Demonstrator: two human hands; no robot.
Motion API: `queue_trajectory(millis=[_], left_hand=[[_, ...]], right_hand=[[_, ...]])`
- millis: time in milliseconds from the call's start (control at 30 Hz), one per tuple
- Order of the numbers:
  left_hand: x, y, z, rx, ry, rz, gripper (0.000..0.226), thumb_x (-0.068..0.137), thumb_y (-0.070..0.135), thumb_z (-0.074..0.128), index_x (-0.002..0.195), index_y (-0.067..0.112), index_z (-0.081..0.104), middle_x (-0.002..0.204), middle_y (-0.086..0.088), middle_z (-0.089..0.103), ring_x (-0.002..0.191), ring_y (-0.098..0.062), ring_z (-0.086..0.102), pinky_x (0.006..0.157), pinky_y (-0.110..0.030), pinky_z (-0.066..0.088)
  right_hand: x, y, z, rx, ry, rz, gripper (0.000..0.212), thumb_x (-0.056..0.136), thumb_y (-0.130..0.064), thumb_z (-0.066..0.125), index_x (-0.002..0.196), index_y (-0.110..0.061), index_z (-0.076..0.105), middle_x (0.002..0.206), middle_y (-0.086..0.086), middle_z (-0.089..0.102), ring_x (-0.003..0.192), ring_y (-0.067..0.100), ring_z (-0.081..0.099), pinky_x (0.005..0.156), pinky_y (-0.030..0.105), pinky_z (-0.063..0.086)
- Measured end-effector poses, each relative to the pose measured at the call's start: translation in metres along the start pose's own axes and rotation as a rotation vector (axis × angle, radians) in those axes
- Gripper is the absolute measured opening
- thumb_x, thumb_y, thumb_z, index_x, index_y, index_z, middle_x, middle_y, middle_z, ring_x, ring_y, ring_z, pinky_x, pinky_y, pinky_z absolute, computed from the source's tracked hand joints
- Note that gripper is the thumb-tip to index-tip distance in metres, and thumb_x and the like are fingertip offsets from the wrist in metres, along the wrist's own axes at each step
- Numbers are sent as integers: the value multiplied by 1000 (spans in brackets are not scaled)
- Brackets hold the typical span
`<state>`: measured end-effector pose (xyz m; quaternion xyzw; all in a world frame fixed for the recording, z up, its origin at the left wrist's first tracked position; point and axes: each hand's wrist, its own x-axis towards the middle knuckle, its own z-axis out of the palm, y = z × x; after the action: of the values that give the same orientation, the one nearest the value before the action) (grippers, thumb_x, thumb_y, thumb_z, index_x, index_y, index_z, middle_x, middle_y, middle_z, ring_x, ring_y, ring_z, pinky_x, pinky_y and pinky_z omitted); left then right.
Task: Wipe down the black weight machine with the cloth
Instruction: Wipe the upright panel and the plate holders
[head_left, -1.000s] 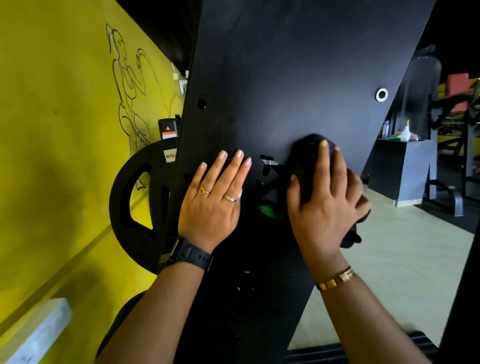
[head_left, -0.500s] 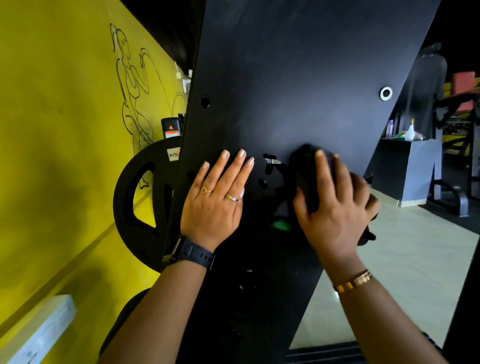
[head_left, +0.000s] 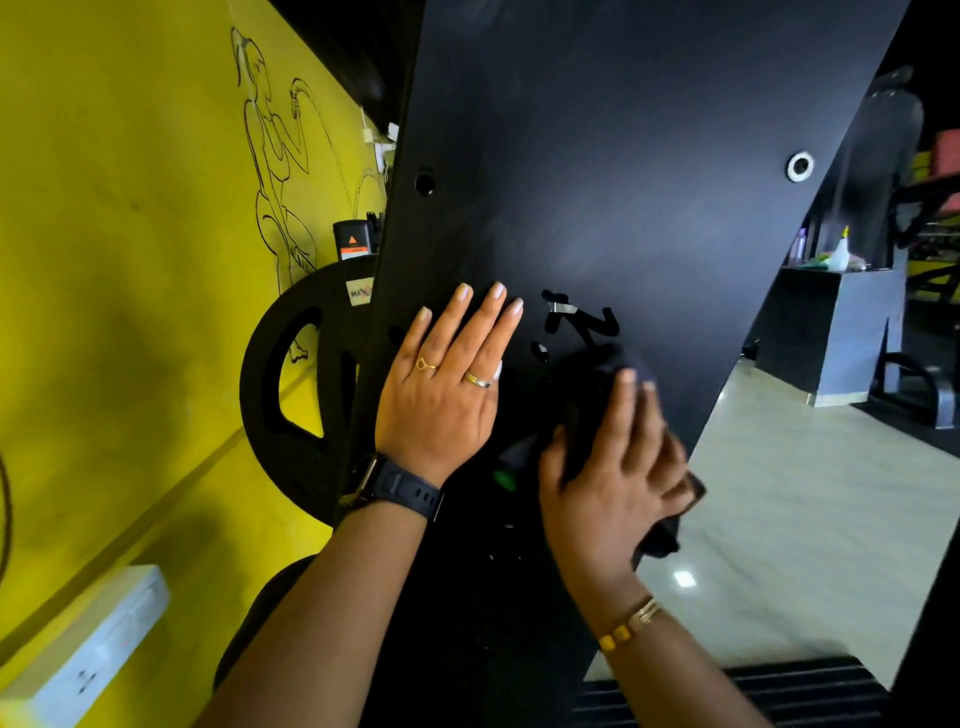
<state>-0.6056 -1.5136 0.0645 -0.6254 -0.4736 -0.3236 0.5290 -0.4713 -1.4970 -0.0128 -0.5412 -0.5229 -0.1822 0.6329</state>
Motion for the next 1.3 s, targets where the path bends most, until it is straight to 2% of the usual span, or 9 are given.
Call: queue_trajectory(millis=[133,200,267,400,600,767,900,1100,1300], left_hand=[[-2,-1,0,1,-6,15,46,104,22,29,149,16,32,154,-3,33,143,-24,27,119,-39,14],[-3,-1,-1,8,-11,22,48,101,21,35,149,16,32,154,-4,34,143,-25,27,119,-39,14],[-5,-1,-1,11,-22,31,48,101,22,35,149,16,32,154,-5,34,143,-25,26,119,-39,12],[-17,-2,-3,33,-74,64,47,104,26,27,150,17,28,156,-5,29,144,-27,23,120,-39,9],[-50,-10,-4,123,-124,176,51,102,27,34,151,20,26,157,-2,25,143,-25,25,119,-40,11],[-53,-9,-2,112,-130,151,48,105,29,23,152,19,23,157,-3,23,145,-25,21,119,-41,10],[-54,-7,-1,108,-118,146,48,105,29,25,152,19,22,157,-3,24,146,-24,21,120,-40,9],[-41,-6,-6,45,-22,12,50,104,31,30,151,15,26,155,-6,28,143,-24,25,120,-39,9],[-23,-19,-6,20,5,-102,50,106,31,22,150,9,25,155,-13,28,149,-16,4,121,-37,4]], right_hand=[[-30,17,-2,-71,-45,-508,67,88,-50,49,147,-28,28,142,4,41,116,35,45,83,49,37],[-23,36,-4,-86,-32,-640,69,85,-50,53,146,-29,29,140,3,43,114,33,47,82,48,37],[-8,54,-6,-99,-10,-594,71,82,-51,53,145,-30,29,139,3,43,111,32,46,82,45,37],[21,71,-10,11,-18,-206,69,81,-48,50,144,-26,31,139,6,42,108,35,41,81,52,43],[-13,38,-8,131,-81,231,78,78,-47,46,148,-23,22,145,10,36,116,36,37,91,60,34],[-58,19,-7,-14,-193,-202,75,79,-51,45,147,-27,20,144,5,35,119,36,39,86,58,40],[-51,48,-9,-67,-172,-585,78,81,-51,51,150,-32,20,141,1,40,117,33,43,86,50,34],[57,46,-21,-38,-52,-297,68,82,-49,50,144,-29,32,140,2,43,114,33,39,83,53,41],[98,4,-19,-42,29,-173,68,86,-54,49,146,-28,33,143,3,48,115,33,42,84,48,37]])
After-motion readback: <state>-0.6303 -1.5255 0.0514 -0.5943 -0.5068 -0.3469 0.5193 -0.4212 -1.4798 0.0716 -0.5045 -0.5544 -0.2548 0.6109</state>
